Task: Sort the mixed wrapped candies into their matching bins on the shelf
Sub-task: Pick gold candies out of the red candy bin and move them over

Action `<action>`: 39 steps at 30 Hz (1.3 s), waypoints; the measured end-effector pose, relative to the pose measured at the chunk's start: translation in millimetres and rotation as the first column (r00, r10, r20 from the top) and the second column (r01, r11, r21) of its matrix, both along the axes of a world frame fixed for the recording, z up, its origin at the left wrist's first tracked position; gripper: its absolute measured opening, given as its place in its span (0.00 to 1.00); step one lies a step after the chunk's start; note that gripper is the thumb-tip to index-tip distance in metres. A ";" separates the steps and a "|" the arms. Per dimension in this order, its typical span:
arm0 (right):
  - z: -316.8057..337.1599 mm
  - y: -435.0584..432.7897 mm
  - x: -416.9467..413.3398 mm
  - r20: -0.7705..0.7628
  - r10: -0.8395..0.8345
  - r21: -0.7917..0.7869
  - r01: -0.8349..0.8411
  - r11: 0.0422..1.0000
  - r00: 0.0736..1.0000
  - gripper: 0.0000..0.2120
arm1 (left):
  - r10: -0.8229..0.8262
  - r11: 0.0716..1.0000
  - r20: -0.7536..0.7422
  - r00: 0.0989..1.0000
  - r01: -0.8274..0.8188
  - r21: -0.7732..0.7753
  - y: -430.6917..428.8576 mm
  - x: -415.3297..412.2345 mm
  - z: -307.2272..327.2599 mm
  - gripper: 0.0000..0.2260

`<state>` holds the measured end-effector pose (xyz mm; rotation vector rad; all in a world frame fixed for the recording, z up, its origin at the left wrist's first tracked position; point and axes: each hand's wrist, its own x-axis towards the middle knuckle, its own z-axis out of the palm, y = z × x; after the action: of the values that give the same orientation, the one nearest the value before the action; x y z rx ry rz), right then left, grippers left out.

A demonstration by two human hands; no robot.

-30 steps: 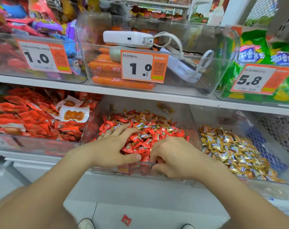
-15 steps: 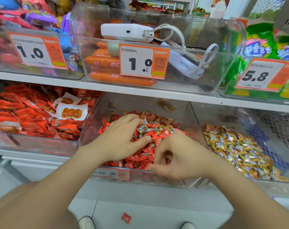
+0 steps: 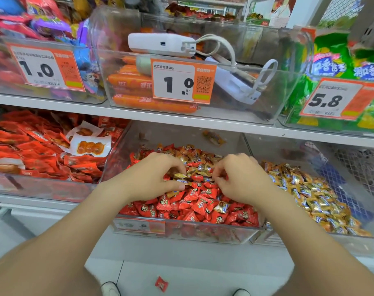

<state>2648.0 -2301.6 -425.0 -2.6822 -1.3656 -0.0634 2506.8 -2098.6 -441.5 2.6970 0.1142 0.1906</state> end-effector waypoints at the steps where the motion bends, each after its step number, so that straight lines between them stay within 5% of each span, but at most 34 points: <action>1: -1.0 -0.7 2.0 0.011 -0.007 -0.005 0.007 1.000 1.000 0.08 | 0.005 1.000 0.013 1.000 -0.005 -0.021 1.9 -1.6 -0.4 0.12; 5: -1.6 7.6 -11.1 -0.179 0.149 0.323 -0.085 0.943 0.972 0.14 | 0.031 0.999 0.062 0.998 -0.029 -0.042 6.3 -5.1 -1.9 0.08; 8: -6.3 22.1 -20.5 -0.236 0.275 0.269 -0.209 0.940 0.932 0.19 | 0.026 0.997 0.096 0.995 -0.019 -0.072 5.9 -8.1 0.0 0.05; 10: -14.8 31.0 -17.8 -0.176 0.281 0.190 -0.247 0.950 0.943 0.14 | 0.020 0.996 0.092 0.996 -0.012 -0.084 5.4 -10.8 1.8 0.07; 15: -6.8 37.5 -12.1 -0.182 0.235 0.365 -0.156 0.918 0.955 0.06 | 0.093 0.988 0.119 0.989 -0.077 -0.133 7.4 -17.4 4.9 0.05; 18: 7.4 29.6 -12.0 -0.330 0.194 0.473 -0.016 0.881 0.924 0.09 | 0.124 0.972 0.102 0.987 -0.100 -0.213 6.2 -21.0 7.3 0.09; 22: 22.0 8.1 -13.8 -0.484 0.231 0.380 -0.035 0.924 0.844 0.18 | 0.079 0.980 0.082 0.993 -0.062 -0.191 -0.9 -23.8 12.2 0.12; 26: 23.8 -10.8 -9.8 -0.540 0.272 0.392 -0.048 0.919 0.797 0.06 | 0.037 0.995 -0.007 0.999 -0.037 -0.088 -3.4 -20.6 6.1 0.05; 30: 27.0 -29.4 -2.0 -0.477 0.292 0.285 -0.169 0.944 0.829 0.18 | 0.023 0.998 -0.156 0.988 -0.013 0.068 -1.4 -16.8 0.0 0.19; 35: 27.2 -40.8 -8.3 -0.441 0.315 -0.009 -0.355 0.935 0.841 0.16 | 0.016 0.998 -0.128 0.992 -0.008 0.066 1.1 -7.1 -4.5 0.10; 39: 24.3 -38.3 -4.5 -0.436 0.333 0.083 -0.331 0.940 0.836 0.10 | -0.018 0.996 -0.060 0.998 0.024 0.090 -1.5 -2.3 -9.0 0.05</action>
<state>2643.5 -2339.9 -400.7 -2.2089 -1.6266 0.5479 2504.5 -2100.0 -450.5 2.7942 0.0967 0.1126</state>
